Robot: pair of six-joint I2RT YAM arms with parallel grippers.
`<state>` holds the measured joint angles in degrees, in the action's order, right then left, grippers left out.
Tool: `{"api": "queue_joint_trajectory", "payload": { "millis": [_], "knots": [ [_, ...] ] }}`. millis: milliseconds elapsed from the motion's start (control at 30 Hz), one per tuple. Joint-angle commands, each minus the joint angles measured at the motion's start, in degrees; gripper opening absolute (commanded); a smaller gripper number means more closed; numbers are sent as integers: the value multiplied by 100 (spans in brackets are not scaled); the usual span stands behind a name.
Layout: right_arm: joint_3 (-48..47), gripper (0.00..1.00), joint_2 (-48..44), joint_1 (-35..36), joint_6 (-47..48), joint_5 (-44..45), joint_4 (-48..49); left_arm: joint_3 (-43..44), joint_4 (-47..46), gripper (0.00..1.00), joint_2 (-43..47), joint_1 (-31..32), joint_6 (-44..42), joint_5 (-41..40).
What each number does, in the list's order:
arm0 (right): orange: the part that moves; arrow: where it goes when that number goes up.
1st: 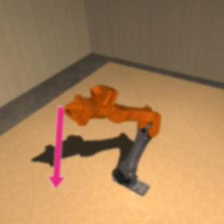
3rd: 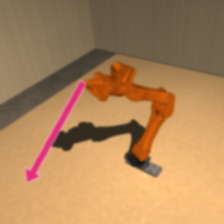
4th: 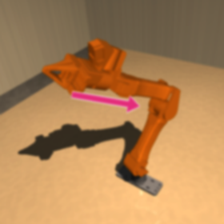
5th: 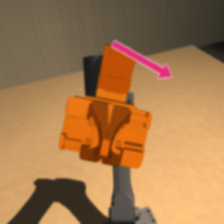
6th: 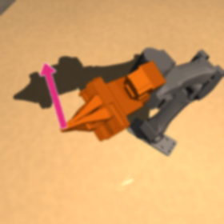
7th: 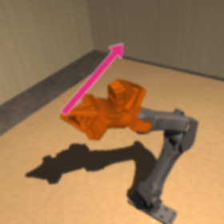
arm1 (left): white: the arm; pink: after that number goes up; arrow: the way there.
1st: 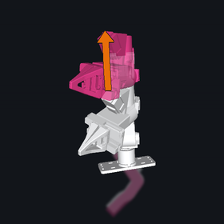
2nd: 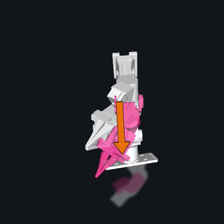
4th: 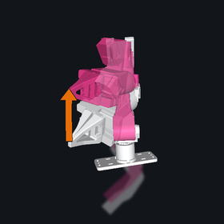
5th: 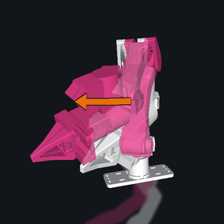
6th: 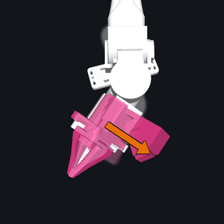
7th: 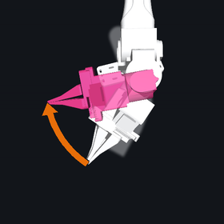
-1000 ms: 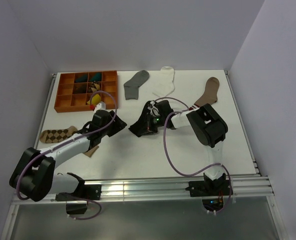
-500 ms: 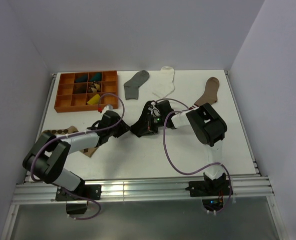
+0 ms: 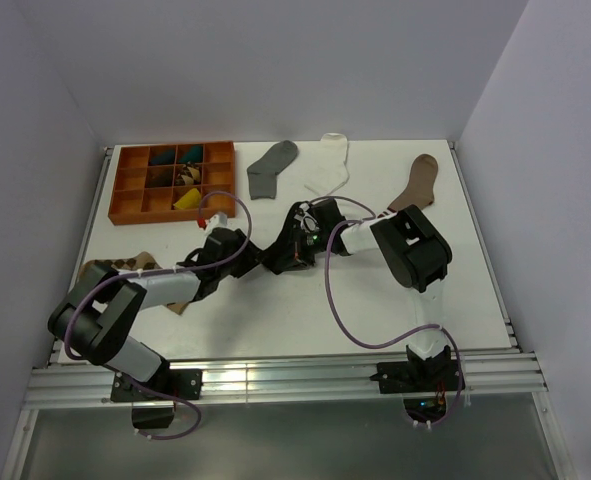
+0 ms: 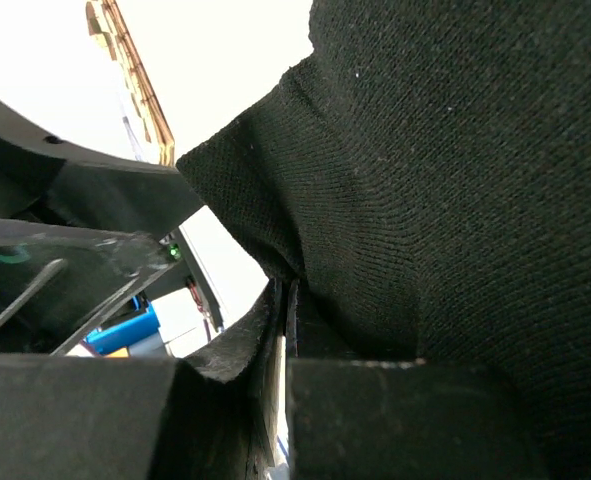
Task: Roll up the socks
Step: Roll the sock at the center of the board.
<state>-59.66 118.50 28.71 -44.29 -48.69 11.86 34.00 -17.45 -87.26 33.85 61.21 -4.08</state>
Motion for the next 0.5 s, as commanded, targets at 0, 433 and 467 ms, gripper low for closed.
{"api": "queue_joint_trajectory", "payload": {
  "millis": [0,433,467],
  "knots": [
    [-143,0,112,-23,175,166,-245,-209,-531,50,-54,34,5,-190],
    [-248,0,112,-23,351,272,-447,-183,-1067,56,-475,26,31,-278],
    [-239,0,112,-23,360,272,-456,-148,-1050,56,-502,34,40,-304]
  ]
}}
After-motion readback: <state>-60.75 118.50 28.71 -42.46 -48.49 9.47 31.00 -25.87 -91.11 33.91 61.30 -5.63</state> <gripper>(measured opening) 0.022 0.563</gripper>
